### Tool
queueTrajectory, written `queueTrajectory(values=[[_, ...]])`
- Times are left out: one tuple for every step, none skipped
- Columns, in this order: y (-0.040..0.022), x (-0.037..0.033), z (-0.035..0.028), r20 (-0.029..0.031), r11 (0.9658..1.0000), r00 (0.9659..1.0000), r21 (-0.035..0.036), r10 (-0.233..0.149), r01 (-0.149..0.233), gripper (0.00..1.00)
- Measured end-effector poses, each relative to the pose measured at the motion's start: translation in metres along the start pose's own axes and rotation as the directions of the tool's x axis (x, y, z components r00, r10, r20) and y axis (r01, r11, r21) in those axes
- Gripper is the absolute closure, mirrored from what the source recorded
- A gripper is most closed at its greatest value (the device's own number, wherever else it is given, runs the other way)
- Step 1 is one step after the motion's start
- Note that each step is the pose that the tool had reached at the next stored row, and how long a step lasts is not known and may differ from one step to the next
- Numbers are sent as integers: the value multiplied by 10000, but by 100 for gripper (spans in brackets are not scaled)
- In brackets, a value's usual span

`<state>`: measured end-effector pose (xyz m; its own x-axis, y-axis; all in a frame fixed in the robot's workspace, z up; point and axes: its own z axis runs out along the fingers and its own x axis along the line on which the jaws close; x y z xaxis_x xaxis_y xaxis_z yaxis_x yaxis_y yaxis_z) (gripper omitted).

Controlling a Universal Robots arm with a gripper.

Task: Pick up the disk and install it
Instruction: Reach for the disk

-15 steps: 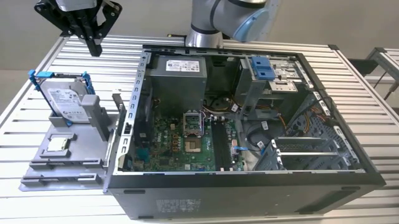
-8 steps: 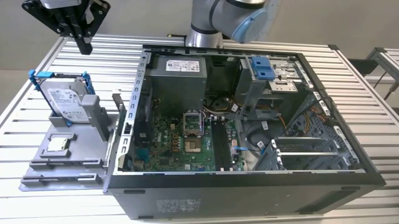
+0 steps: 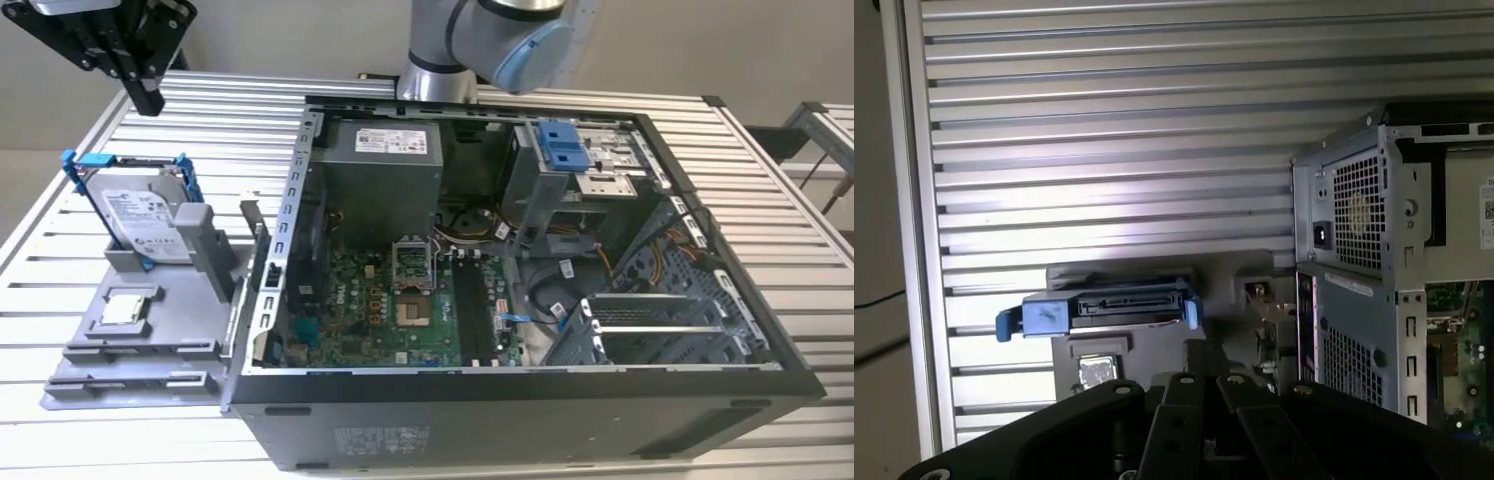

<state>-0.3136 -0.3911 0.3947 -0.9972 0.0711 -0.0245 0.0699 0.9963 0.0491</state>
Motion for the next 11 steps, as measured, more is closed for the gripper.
queueTrajectory(values=[[4, 29, -1, 0, 10000, 10000, 0, 0, 0, 100], [8, 61, -1, -1, 10000, 10000, 0, 0, 0, 100], [13, 94, -2, -1, 10000, 10000, 1, 1, -1, 100], [19, 125, -2, 0, 10000, 10000, 0, 2, -2, 100], [24, 158, -2, 0, 10000, 10000, 0, 1, -1, 100], [31, 193, -2, 0, 10000, 10000, 0, 0, 0, 100], [37, 225, -2, -1, 10000, 10000, 0, 0, 0, 100], [43, 259, -1, 0, 10000, 10000, 0, 0, 0, 100], [47, 294, -1, 0, 10000, 10000, 0, 1, -1, 100], [49, 324, 0, 0, 10000, 10000, 0, 1, -1, 100], [51, 354, 1, -1, 10000, 10000, 0, 0, 0, 100]])
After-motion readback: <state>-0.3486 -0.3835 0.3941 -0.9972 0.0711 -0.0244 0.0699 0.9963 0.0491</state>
